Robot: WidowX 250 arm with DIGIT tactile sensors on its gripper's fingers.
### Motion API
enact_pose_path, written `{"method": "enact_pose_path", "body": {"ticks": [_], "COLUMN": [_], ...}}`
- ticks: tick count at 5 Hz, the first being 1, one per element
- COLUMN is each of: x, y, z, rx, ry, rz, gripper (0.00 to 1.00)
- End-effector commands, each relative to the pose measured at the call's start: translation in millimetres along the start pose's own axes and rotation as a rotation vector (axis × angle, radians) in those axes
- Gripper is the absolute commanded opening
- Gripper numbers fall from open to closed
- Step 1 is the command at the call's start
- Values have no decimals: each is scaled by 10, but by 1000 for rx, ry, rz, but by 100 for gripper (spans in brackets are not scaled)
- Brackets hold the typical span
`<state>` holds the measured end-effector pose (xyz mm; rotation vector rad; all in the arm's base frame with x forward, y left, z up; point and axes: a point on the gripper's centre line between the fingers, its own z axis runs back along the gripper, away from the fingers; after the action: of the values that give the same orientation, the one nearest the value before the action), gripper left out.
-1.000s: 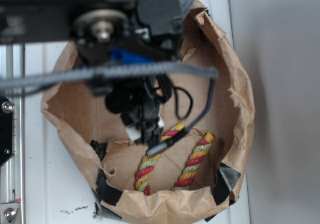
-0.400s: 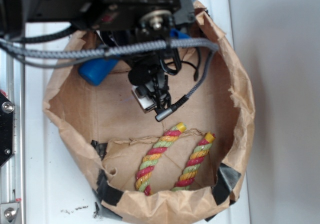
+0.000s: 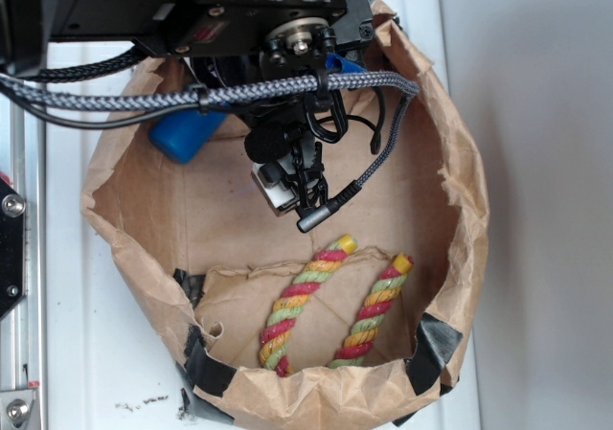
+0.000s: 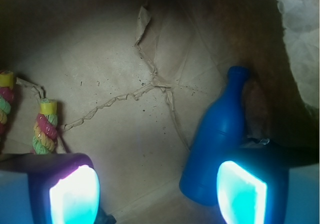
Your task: Grab the blue bottle.
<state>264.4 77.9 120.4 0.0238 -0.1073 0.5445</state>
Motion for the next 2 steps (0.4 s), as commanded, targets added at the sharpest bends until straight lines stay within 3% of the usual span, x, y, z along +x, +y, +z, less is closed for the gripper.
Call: {"method": "enact_pose_path", "body": {"ticks": [1, 2], "x": [-59, -115], "y": [208, 247], "z": [-42, -115], "rx": [13, 12], "ry": [-53, -83], "rz": [11, 25], "gripper": [100, 100]}}
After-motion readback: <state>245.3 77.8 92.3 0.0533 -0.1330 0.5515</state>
